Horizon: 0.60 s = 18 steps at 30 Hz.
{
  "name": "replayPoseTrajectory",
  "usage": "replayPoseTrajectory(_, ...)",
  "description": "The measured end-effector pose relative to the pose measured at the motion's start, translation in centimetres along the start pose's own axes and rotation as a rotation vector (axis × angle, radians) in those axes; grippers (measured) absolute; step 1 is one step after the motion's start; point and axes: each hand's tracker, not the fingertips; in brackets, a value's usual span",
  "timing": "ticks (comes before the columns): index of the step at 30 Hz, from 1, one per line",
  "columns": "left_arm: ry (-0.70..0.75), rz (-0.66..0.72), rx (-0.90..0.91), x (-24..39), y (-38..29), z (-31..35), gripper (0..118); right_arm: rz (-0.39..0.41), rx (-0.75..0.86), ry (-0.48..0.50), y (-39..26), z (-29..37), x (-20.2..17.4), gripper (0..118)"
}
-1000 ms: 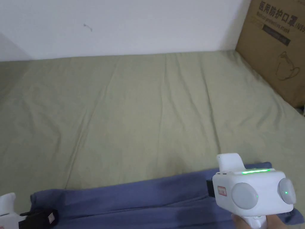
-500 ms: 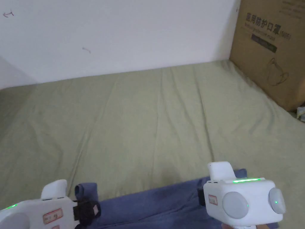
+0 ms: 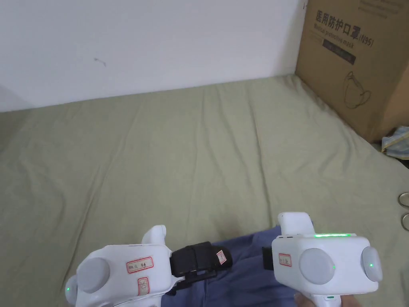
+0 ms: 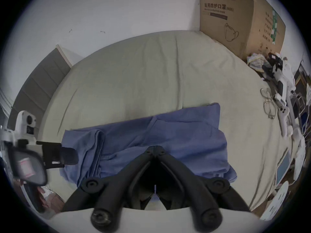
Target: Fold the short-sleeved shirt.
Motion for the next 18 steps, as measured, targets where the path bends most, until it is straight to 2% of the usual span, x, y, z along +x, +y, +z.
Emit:
replayPoseTrajectory(2, 0.071, -0.020, 0.048, 0.4, -0.3, 1.7, 112, 0.004, 0.001, -0.008, 0.1, -0.2, 0.2, 0)
replayPoseTrajectory(3, 0.169, -0.029, 0.073, 0.4, -0.3, 2.7, 105, 0.008, 0.004, -0.016, 0.2, -0.2, 0.1, 0)
replayPoseTrajectory(4, 0.230, -0.041, 0.109, 0.2, -0.3, 3.7, 87, 0.010, 0.005, -0.017, 0.2, -0.2, 0.2, 0)
replayPoseTrajectory(5, 0.267, -0.051, 0.125, -0.2, -0.4, 4.5, 57, 0.010, 0.005, -0.016, 0.2, -0.2, 0.1, 0)
replayPoseTrajectory(6, 0.274, -0.063, 0.134, -0.6, -0.5, 5.0, 7, 0.009, 0.003, -0.012, 0.2, -0.2, 0.1, 0)
replayPoseTrajectory(7, 0.290, -0.072, 0.122, -1.0, -0.5, 5.2, 1, 0.011, 0.002, -0.009, 0.2, -0.3, 0.0, 0)
replayPoseTrajectory(9, 0.351, -0.090, 0.069, -1.6, -0.5, 4.9, 1, 0.022, -0.002, -0.014, 0.3, -0.3, -0.1, 0)
replayPoseTrajectory(11, 0.338, -0.095, -0.001, -1.8, -0.6, 3.8, 1, 0.026, -0.007, -0.027, 0.4, -0.4, -0.1, 0)
replayPoseTrajectory(14, 0.428, -0.151, -0.100, -1.7, -0.9, 0.4, 1, 0.022, -0.008, -0.024, 0.6, -0.4, 0.1, 0)
replayPoseTrajectory(18, 0.473, -0.164, -0.181, -1.6, -1.6, -4.0, 1, 0.029, -0.009, -0.034, 0.6, -0.3, 0.2, 0)
